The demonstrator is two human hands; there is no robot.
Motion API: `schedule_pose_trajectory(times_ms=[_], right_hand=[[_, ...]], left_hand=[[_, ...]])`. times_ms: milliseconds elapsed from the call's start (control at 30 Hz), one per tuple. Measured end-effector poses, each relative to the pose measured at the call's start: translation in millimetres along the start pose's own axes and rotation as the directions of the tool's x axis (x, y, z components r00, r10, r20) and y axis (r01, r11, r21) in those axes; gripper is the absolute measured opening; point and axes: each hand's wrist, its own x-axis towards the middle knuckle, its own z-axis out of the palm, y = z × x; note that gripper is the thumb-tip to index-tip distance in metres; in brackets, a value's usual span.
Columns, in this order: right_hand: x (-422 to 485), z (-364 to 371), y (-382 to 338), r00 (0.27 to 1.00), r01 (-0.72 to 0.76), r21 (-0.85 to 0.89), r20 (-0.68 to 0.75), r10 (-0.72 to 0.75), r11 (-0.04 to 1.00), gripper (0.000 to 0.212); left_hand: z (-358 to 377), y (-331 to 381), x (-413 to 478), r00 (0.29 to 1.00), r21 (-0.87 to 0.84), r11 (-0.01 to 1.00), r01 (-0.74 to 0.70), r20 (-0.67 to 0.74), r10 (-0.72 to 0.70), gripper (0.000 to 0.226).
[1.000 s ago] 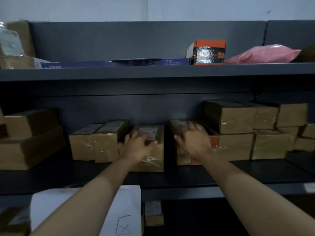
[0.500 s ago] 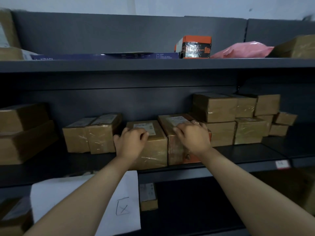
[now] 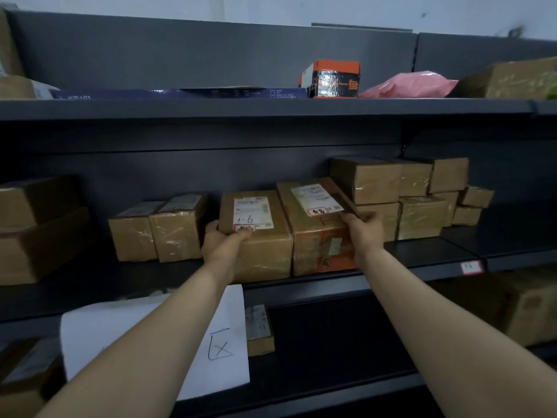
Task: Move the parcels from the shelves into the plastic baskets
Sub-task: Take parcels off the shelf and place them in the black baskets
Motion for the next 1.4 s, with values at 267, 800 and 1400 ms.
schedule_pose_trajectory(times_ms=[267, 800, 1400], right_hand=[[-32.7, -29.6, -8.2, 0.994, -0.111, 0.188, 0.026, 0.108, 0.976, 0.026], [-85.6, -264.4, -10.5, 0.988, -0.132, 0.217, -0.052, 0.147, 0.967, 0.023], [-205.9, -746.5, 70.8, 0.459, -0.193, 0.351, -0.793, 0.4, 0.916, 0.026]], left_hand=[[-11.3, 0.9, -36.6, 0.995, -0.111, 0.992, -0.06, -0.087, 0.05, 0.048], [105.8, -7.9, -225.4, 0.997, -0.085, 0.995, -0.045, 0.056, 0.05, 0.036], [479.5, -156.5, -532.4, 0.338, 0.329, 0.892, 0.31, 0.839, -0.427, 0.033]])
